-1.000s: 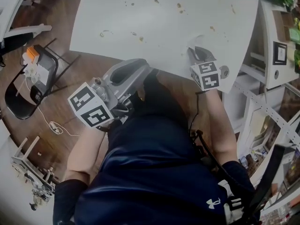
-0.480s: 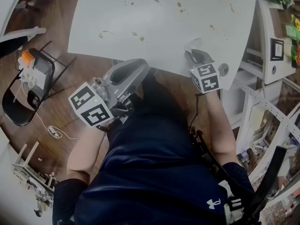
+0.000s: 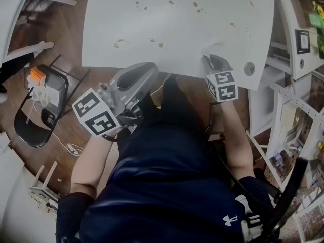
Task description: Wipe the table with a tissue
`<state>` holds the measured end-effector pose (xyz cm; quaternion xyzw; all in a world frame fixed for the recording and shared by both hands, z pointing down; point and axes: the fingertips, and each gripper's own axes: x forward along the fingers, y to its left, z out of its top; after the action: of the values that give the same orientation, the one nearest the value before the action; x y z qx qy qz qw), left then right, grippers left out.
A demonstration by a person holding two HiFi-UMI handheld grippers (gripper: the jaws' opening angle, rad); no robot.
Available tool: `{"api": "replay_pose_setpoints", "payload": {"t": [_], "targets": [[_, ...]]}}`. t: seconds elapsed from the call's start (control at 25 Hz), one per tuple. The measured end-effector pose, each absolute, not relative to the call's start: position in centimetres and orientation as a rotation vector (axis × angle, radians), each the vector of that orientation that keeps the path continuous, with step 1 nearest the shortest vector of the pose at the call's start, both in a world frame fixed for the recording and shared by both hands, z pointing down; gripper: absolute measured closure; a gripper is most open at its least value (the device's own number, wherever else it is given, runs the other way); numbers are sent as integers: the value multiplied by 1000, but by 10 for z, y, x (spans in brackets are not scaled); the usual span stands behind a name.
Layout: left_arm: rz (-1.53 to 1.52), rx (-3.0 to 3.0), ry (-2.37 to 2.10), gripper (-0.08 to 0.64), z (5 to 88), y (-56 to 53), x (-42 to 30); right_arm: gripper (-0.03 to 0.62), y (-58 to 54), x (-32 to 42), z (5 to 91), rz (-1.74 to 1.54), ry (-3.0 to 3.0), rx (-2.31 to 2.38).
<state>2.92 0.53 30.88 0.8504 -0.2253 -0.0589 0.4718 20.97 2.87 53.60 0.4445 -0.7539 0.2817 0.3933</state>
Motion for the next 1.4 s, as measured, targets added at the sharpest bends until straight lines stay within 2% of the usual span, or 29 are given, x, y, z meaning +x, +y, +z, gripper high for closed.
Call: {"api": "replay_pose_setpoints", "payload": {"t": [0.76, 1.2, 1.4], "targets": [[-39, 2128, -413, 514, 298, -2, 32, 569, 21, 169, 528, 792, -1954, 1233], [-5, 2152, -300, 515, 297, 2, 58, 569, 48, 235, 489, 863, -1872, 1542], [3, 2153, -250, 515, 295, 13, 73, 569, 60, 240, 486, 848, -1865, 1550]]}}
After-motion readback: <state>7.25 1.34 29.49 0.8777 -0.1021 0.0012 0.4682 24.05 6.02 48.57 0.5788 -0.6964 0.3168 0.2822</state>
